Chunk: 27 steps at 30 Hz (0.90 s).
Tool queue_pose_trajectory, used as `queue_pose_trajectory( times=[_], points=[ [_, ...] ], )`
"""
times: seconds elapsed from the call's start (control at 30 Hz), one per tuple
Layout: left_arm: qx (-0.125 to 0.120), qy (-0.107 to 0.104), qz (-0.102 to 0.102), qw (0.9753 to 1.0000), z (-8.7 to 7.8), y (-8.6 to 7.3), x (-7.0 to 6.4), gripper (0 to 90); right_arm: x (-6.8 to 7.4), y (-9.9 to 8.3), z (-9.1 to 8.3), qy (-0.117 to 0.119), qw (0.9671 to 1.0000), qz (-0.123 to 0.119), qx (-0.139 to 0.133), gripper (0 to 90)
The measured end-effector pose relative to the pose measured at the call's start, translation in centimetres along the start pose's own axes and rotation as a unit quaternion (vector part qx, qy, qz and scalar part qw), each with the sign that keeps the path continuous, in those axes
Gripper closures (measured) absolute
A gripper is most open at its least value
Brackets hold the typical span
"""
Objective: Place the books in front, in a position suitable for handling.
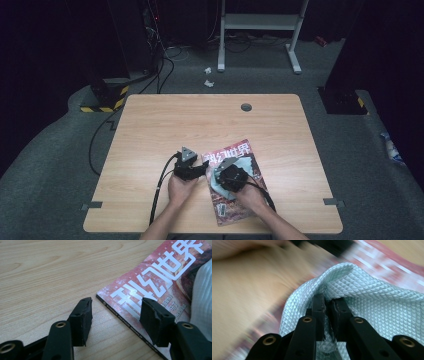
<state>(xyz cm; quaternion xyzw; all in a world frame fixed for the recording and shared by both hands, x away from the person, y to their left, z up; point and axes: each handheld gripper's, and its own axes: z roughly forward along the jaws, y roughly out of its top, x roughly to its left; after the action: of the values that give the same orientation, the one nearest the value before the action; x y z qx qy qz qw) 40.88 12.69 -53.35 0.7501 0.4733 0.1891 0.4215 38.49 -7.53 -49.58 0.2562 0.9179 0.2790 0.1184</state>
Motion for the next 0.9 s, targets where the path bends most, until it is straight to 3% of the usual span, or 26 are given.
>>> queue_pose_trajectory(
  times=[0.1,0.17,0.27,0.33,0.4,0.47,0.57,0.7,0.9],
  points=[
    [0.0,0.0,0.0,1.0,0.0,0.0,0.0,42.9,-2.9,-2.3,-1.5,-0.036,0.9985,0.042,0.003,81.2],
    [-0.001,0.001,0.0,1.0,0.0,0.0,-0.1,43.5,-5.2,-4.2,-2.6,-0.06,0.9943,0.088,-0.001,80.2],
    [-0.003,-0.001,0.001,1.0,0.0,0.0,-0.3,46.3,-7.9,-6.0,-3.9,-0.055,0.9856,0.159,-0.018,74.2],
    [-0.003,-0.003,0.002,1.0,0.0,0.0,-0.3,47.4,-8.9,-6.3,-4.1,-0.077,0.9818,0.174,-0.009,66.5],
    [-0.003,-0.006,0.007,1.0,0.0,0.0,-0.4,49.4,-9.3,-6.4,-3.9,-0.059,0.9792,0.194,-0.009,67.6],
    [0.001,-0.021,-0.002,0.9998,0.0,0.0,-0.4,52.4,-9.1,-6.4,-3.9,-0.057,0.9814,0.183,-0.009,70.3],
    [0.008,-0.043,0.007,0.999,0.0,0.1,-0.7,54.4,-8.9,-6.5,-3.9,-0.057,0.983,0.174,-0.006,72.0],
    [0.013,-0.044,0.008,0.9989,-0.4,-0.1,-1.2,54.2,-8.7,-6.7,-4.0,-0.051,0.9839,0.171,-0.003,73.0],
    [0.021,-0.064,0.018,0.9975,-1.6,-1.0,-2.3,55.1,-7.2,-7.2,-4.9,-0.061,0.9899,0.128,0.011,78.8]
  ],
)
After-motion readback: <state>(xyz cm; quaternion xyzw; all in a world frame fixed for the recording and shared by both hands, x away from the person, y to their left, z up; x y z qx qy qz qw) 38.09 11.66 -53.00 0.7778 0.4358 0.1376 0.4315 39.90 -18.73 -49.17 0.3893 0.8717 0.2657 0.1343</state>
